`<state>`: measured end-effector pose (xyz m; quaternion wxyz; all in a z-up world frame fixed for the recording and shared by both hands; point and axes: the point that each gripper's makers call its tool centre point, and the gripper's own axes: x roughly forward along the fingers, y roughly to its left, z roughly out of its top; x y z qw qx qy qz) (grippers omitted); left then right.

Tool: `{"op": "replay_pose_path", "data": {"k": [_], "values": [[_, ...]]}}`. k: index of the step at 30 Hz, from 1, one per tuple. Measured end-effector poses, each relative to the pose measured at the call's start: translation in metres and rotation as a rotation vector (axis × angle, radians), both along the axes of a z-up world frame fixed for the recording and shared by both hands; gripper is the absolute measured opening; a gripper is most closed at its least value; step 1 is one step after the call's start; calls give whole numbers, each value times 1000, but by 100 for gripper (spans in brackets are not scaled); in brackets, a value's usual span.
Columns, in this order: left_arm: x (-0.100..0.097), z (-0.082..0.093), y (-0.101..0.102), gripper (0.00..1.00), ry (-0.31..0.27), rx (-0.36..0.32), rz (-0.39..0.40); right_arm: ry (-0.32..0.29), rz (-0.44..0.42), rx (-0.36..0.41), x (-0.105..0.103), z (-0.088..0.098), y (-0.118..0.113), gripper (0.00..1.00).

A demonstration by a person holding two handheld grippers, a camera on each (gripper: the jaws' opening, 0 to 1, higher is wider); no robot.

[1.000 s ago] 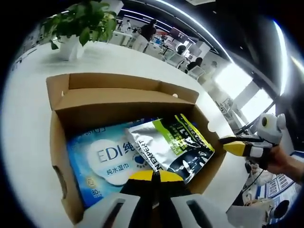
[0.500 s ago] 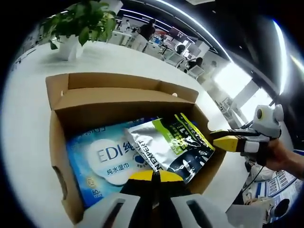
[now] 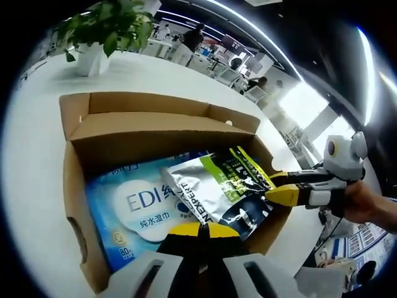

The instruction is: Operate the shoe box by opening the lid, removing the specified soft item, and placing it in the target area until the item is outside and the box remains undamaged.

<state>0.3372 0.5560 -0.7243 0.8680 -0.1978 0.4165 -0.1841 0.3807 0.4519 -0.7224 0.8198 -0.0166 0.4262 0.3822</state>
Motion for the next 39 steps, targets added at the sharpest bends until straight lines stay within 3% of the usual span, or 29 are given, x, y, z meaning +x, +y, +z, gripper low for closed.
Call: {"op": "replay_pose_path", "data": {"k": [5,9,39], "values": [[0,0,0,1,0,-2,-2,-4,-17,11,2,2,-4,15],[0,1,-1,1,-3,-1,-1,-29,-36,15,6,5,-6,3],[8,28,-8,0,-57,19,-35,-71,-68,69,4,28,-14,1]]}}
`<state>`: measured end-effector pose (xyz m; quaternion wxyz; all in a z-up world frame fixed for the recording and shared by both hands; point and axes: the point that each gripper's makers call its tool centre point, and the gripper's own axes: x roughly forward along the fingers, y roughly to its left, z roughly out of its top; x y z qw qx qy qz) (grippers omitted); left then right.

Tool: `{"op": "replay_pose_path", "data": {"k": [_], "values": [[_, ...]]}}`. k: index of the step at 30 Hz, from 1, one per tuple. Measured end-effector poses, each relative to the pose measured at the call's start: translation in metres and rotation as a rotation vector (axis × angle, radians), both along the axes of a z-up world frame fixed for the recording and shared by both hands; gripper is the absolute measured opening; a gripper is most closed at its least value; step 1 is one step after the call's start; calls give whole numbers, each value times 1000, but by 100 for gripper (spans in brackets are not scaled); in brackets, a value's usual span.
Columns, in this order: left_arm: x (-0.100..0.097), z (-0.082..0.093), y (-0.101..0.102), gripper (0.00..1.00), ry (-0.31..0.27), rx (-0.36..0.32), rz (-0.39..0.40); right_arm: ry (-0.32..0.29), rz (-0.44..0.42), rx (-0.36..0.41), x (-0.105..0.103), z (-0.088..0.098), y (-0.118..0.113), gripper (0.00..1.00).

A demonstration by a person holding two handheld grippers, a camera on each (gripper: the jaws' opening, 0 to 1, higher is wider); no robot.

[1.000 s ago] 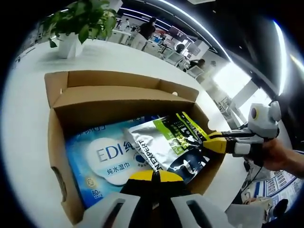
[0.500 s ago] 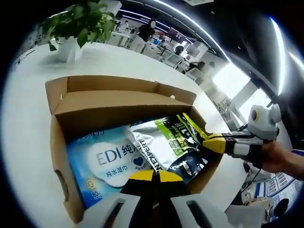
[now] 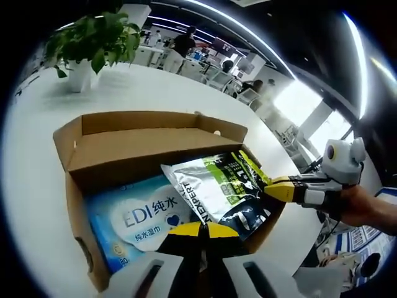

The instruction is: Operate the shoe box by opening the lid, removing the specified soft item, and placing it in the target area until the item is outside and the box remains undamaged.

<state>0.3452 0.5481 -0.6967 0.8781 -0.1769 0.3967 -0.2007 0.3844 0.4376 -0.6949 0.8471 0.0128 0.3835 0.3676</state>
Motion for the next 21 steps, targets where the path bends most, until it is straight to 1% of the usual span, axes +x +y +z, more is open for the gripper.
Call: {"op": "replay_pose_path", "data": {"k": [9,13,21], "values": [[6,9,-14,0,-16,6,-30,-13,-26,6,0,8,-15,2],[11,15,-24,0,-29,11,-56,-24,-51,15,1,15,-28,2],[17,22,-49,0,-41,17,-110,-34,-98,17,0,20,-52,2]]}}
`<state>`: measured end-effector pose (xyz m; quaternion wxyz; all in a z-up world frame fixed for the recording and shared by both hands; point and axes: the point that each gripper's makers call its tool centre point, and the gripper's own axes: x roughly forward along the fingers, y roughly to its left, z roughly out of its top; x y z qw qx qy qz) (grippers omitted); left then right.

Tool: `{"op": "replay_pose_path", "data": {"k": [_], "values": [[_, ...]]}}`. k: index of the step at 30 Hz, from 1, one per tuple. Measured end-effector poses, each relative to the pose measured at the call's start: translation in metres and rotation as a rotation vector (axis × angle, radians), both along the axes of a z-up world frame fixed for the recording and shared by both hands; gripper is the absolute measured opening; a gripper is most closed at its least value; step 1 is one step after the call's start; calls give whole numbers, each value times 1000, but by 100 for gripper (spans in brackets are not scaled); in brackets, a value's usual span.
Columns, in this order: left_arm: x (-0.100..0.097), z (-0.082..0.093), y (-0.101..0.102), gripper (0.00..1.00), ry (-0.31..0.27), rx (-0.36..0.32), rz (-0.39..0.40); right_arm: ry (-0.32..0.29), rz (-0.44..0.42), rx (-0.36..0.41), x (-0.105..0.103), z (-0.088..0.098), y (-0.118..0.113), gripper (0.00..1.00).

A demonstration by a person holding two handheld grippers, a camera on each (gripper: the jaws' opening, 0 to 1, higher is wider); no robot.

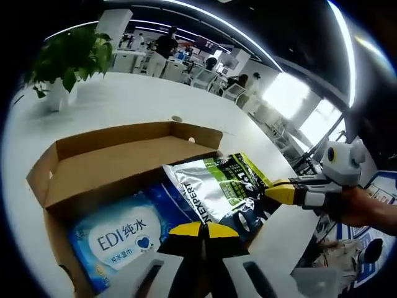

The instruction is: Operate the shoe box by opening the lid, removing the specified soft item, and placing it in the target area until the item is outside and the box remains undamaged.

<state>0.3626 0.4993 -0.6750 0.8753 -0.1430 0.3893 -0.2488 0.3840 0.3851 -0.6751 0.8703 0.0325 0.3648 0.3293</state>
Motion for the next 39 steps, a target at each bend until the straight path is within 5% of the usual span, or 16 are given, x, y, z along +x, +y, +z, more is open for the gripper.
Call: {"op": "replay_pose_path", "data": {"k": [39], "values": [[-2,5,-145,0,-7,7,-264,4,-242,4,-32,-3,-148,2]]}}
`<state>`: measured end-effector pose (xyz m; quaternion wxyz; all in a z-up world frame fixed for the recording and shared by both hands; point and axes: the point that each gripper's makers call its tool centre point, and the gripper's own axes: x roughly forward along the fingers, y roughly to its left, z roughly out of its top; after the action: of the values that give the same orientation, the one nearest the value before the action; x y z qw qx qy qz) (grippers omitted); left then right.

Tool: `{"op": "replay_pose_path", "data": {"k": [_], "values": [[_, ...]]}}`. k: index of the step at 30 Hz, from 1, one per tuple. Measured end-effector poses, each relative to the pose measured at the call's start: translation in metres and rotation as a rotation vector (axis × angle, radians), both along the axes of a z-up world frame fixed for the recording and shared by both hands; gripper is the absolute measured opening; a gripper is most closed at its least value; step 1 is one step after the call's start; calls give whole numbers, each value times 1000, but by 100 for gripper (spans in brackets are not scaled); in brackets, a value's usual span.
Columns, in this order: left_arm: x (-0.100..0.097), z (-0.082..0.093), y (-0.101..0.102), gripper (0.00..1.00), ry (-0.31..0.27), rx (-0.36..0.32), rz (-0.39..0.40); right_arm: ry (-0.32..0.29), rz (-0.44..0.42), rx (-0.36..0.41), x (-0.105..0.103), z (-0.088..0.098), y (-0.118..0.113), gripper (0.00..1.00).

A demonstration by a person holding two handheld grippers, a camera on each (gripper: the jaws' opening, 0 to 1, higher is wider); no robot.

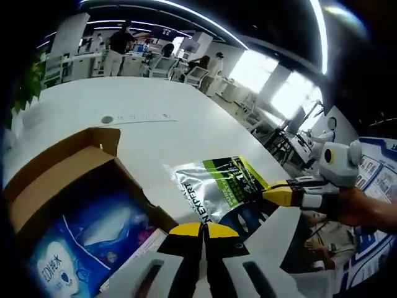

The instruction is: Operate the shoe box by opening the lid, removing the specified soft item, and placing it in the target area until the item is outside and the box remains undamaged.

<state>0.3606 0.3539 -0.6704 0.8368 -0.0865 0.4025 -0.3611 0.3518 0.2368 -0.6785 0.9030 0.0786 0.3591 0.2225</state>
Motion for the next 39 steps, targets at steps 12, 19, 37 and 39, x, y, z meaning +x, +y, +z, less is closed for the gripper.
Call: {"op": "replay_pose_path", "data": {"k": [12,19,37,39], "values": [[-2,-3,-29,0,7,3,-46,6,-43,-2,-7,-2,-28,2],[-2,-7,-40,0,13,7,-64,15,-59,2,-9,-7,-39,2],[11,-11,-58,0,22,21,-74,34,-64,1,6,-13,-57,2],[14,-13,-60,0,24,24,-74,37,-63,1,9,-16,-59,2]]}}
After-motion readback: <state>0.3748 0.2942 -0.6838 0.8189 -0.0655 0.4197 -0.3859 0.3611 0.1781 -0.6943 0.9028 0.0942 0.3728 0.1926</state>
